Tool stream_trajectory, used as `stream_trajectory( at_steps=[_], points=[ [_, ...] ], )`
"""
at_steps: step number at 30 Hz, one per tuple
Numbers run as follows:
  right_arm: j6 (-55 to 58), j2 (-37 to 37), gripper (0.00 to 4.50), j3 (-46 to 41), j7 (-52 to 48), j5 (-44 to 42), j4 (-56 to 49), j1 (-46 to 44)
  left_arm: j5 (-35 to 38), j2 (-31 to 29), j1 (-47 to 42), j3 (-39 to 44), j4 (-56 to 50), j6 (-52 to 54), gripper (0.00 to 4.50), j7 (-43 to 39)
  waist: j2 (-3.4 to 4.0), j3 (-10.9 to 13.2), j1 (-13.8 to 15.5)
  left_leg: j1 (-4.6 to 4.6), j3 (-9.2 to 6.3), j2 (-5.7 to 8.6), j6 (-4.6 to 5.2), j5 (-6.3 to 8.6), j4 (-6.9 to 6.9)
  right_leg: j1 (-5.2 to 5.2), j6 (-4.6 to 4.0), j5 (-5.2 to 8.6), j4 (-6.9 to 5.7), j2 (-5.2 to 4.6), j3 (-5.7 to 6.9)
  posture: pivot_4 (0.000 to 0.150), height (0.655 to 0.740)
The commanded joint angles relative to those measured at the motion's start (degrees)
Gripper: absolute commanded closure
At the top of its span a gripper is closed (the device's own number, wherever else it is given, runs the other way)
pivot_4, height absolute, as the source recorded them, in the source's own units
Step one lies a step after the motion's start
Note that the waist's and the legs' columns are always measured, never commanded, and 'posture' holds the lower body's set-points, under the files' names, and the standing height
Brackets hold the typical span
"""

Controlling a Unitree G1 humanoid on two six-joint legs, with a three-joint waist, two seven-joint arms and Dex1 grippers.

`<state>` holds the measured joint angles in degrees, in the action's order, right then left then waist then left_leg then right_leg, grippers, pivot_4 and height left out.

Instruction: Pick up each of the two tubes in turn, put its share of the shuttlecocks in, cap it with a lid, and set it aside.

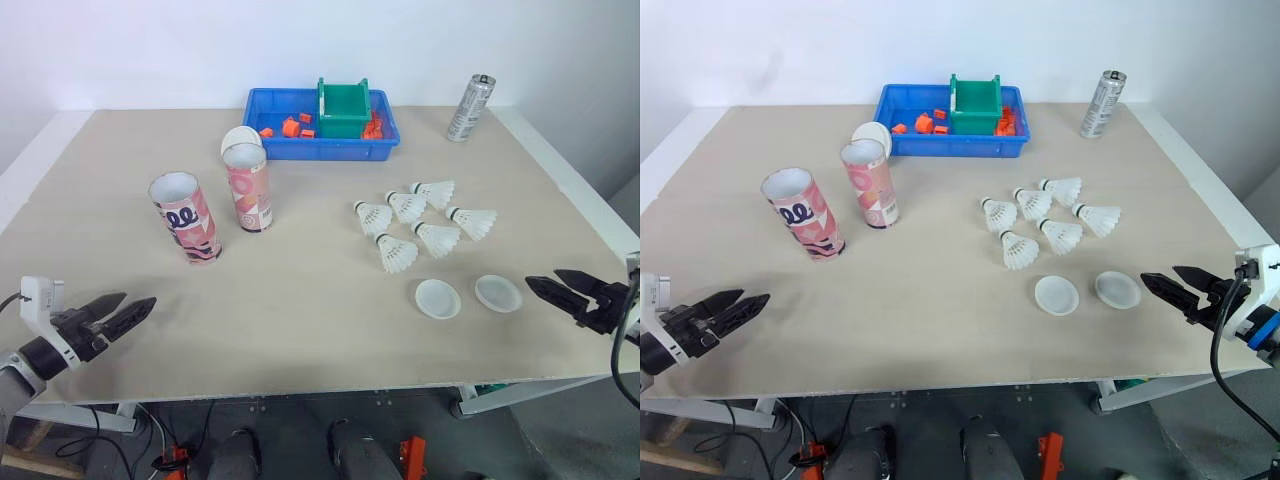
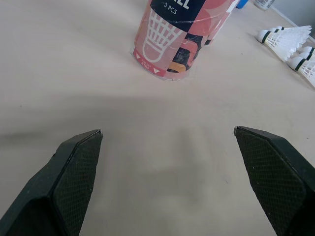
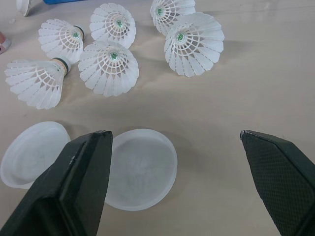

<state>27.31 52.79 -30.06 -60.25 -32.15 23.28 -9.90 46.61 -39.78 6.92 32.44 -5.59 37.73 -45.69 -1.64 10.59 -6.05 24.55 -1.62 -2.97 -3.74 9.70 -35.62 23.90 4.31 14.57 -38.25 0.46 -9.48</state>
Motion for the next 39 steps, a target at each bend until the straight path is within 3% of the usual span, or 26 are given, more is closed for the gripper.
stream_trajectory(
  at_steps=[1,8,26,33,39],
  points=[
    [-0.2,0.2,0.03,-0.9,0.1,-0.5,-2.6,-0.3,0.3,-1.1,-0.2,0.9,-0.8,-0.1,0.00,-0.9,0.00,0.0,0.0,0.00,0.00,0.00,0.00,0.00,0.00,0.00,0.00,0.00,0.00,0.00,0.00,0.150,0.7367],
    [0.2,-0.2,0.03,-1.0,0.3,-0.9,-4.0,0.3,4.6,-0.9,-1.0,2.9,1.5,2.8,0.00,-3.5,-0.01,0.0,0.0,0.00,0.00,0.00,0.00,0.00,0.00,0.00,0.00,0.00,0.00,0.00,0.00,0.150,0.7367],
    [0.5,-1.0,0.03,-0.4,0.3,-1.2,-6.7,0.2,0.9,-0.2,-1.6,3.4,5.6,-3.1,0.00,-7.4,-0.02,0.0,0.0,0.00,0.00,0.00,0.00,0.00,0.00,0.01,0.00,0.00,0.00,0.00,0.00,0.150,0.7367],
    [7.0,-4.8,0.03,-0.5,1.1,-11.0,-24.5,-0.6,-9.0,3.1,-4.5,1.3,10.8,-21.4,0.00,-6.8,-0.02,0.0,0.1,-0.01,0.00,-0.02,0.00,0.00,0.01,0.00,0.01,-0.01,-0.01,0.02,0.00,0.150,0.7367],
    [11.8,-8.0,0.03,6.2,4.3,-16.5,-38.8,-3.7,-11.8,4.8,-6.6,-4.2,10.3,-25.9,0.00,-8.5,-0.13,-0.1,0.3,0.09,-0.04,-0.01,-0.01,0.00,0.03,0.01,0.02,0.00,0.01,0.01,0.00,0.150,0.7367]
  ],
)
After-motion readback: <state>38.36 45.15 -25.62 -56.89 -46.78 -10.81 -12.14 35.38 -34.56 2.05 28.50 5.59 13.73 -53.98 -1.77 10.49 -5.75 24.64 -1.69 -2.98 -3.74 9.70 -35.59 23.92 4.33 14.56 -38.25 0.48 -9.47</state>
